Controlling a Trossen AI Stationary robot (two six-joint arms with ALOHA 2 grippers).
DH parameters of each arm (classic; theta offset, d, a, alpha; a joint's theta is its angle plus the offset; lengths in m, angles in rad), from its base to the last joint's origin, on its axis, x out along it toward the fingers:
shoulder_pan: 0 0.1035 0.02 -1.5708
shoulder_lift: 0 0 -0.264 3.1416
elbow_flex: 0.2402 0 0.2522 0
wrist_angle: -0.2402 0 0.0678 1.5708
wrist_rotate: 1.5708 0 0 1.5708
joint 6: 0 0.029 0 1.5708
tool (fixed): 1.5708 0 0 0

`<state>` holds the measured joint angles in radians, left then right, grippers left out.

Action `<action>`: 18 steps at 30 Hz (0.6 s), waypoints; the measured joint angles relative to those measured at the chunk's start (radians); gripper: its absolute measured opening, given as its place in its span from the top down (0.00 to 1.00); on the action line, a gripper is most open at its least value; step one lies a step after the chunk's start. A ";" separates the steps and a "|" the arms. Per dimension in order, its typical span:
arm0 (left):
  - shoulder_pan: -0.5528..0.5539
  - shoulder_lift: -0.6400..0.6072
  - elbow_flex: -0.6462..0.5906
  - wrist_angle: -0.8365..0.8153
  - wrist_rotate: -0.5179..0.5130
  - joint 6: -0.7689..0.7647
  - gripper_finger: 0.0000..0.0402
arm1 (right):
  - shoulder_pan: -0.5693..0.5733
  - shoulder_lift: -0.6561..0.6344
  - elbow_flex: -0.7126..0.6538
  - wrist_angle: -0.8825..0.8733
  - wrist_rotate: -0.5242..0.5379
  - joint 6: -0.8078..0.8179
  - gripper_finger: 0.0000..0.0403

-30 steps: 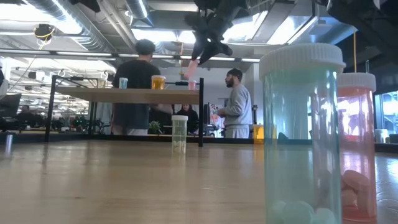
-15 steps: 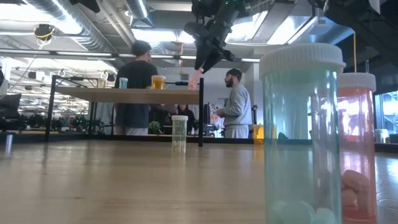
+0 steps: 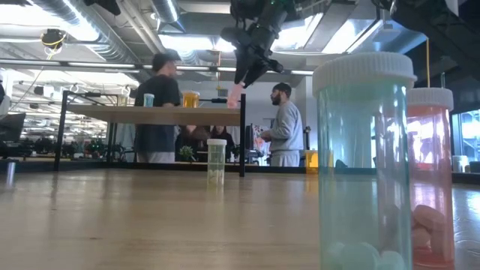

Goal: Pick and place medicine bottles onto shelf by color
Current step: Put the top small red pill bottle on the shelf

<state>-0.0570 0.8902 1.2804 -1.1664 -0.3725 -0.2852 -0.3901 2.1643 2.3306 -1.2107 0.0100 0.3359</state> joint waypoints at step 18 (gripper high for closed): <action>0.000 0.000 0.000 0.000 0.000 0.000 1.00 | 0.016 0.025 0.004 0.031 0.033 0.009 0.69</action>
<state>-0.0570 0.8902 1.2804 -1.1664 -0.3725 -0.2852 -0.3737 2.1891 2.3350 -1.1794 0.0433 0.3448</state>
